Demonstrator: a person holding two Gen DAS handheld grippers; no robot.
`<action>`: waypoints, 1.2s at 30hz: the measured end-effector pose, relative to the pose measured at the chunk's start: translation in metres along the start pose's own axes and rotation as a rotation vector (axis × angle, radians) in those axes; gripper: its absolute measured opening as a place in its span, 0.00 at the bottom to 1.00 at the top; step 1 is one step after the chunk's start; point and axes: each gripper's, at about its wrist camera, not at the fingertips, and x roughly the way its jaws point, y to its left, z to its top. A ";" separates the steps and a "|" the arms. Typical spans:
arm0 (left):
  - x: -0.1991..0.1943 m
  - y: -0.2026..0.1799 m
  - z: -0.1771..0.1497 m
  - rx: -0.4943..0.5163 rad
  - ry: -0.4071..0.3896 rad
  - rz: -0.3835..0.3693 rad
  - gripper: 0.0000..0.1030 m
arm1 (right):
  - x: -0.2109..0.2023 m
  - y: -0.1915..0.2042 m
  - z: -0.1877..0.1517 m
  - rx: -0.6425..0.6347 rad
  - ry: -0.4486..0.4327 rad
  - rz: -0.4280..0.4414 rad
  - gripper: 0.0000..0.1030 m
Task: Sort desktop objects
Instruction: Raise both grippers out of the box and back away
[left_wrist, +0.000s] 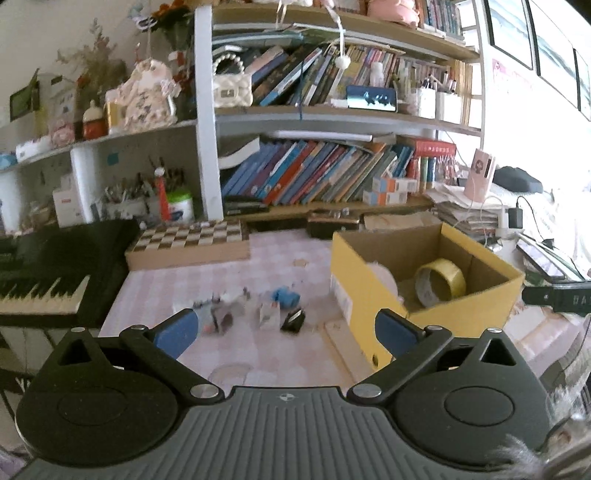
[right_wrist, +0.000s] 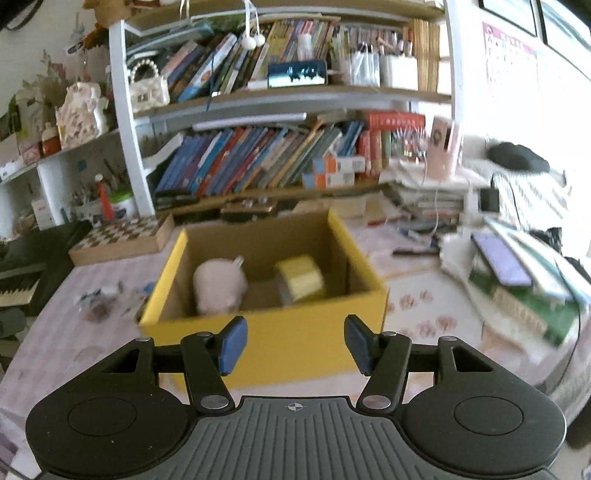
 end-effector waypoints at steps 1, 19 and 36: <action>-0.002 0.002 -0.004 -0.004 0.006 0.000 1.00 | -0.003 0.006 -0.007 0.004 0.007 -0.001 0.57; -0.043 0.028 -0.072 -0.003 0.103 0.038 1.00 | -0.040 0.096 -0.091 -0.034 0.123 0.065 0.57; -0.056 0.051 -0.088 -0.013 0.134 0.044 1.00 | -0.042 0.138 -0.104 -0.118 0.179 0.130 0.57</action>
